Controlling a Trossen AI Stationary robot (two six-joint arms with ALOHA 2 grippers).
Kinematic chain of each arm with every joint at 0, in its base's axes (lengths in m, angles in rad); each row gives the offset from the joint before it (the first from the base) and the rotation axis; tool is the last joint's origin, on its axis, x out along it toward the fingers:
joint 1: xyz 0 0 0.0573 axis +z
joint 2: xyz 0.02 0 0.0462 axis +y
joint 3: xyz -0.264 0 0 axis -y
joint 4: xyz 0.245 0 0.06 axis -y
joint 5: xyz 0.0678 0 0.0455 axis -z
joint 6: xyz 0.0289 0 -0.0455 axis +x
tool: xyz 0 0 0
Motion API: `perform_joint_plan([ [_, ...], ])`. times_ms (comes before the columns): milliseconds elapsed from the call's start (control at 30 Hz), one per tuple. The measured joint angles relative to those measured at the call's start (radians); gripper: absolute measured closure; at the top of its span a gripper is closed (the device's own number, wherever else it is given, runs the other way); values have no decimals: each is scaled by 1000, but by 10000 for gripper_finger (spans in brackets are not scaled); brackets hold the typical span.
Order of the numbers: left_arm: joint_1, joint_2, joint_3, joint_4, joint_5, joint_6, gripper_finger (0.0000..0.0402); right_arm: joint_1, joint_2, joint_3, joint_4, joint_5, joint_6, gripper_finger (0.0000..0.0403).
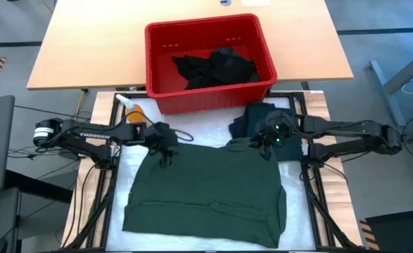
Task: Fold laundry
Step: Fold the green polo shirt
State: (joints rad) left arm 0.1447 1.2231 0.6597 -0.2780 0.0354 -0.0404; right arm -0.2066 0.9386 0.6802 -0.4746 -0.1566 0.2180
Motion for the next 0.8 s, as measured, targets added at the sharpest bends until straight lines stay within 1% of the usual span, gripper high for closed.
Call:
perform_joint_plan([
  [67,30,23,27,-4,-19,54,213,-27,32,31,-24,0,-54,233],
  [167,76,60,56,-25,-17,112,192,-55,99,87,-79,0,-140,196],
  [267,120,105,58,-57,-16,138,183,-67,184,131,-177,1,-232,166],
  [333,147,138,58,-70,-17,155,182,-80,236,153,-244,5,-280,156],
  [433,177,176,57,-83,-20,170,182,-93,294,177,-323,65,-331,154],
  [533,188,201,57,-80,-25,193,182,-97,328,183,-335,113,-355,156],
  [667,187,218,58,-81,-31,203,182,-95,353,185,-333,109,-365,157],
  [800,187,220,57,-128,-17,226,182,-86,378,186,-349,104,-386,163],
])
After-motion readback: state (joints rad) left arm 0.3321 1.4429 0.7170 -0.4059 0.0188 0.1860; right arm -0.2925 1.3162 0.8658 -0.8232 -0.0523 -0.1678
